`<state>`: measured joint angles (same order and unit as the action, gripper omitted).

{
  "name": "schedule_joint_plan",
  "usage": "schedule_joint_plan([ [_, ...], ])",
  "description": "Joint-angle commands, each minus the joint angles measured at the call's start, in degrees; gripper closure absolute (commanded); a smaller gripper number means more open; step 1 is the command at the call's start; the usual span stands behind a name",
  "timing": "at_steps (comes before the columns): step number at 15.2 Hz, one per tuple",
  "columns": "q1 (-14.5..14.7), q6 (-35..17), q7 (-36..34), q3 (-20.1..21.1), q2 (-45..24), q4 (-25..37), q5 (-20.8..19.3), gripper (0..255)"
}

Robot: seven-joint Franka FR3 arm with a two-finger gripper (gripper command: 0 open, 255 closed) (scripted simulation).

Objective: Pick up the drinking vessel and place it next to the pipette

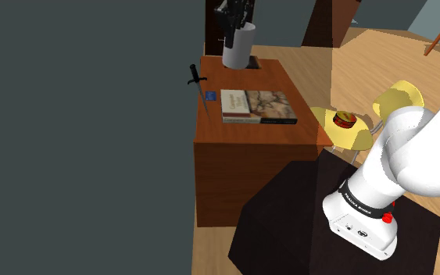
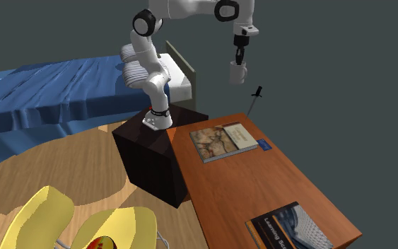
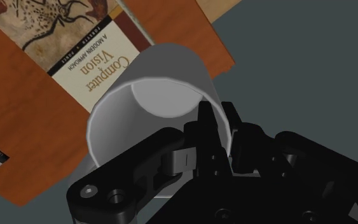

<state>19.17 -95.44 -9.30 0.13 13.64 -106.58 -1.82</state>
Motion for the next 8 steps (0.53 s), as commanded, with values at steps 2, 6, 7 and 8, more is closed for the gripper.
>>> schedule_joint_plan([
  [2,-0.01,-2.49,-0.04,-0.03,0.43,-2.89,-0.02,255],
  [6,-0.02,-5.58,-0.13,-0.04,0.76,-6.32,-0.04,255],
  [7,-0.02,-6.36,-0.15,-0.04,0.82,-7.14,-0.04,255],
  [8,-0.02,-7.13,-0.17,-0.05,0.86,-7.95,-0.05,255],
])
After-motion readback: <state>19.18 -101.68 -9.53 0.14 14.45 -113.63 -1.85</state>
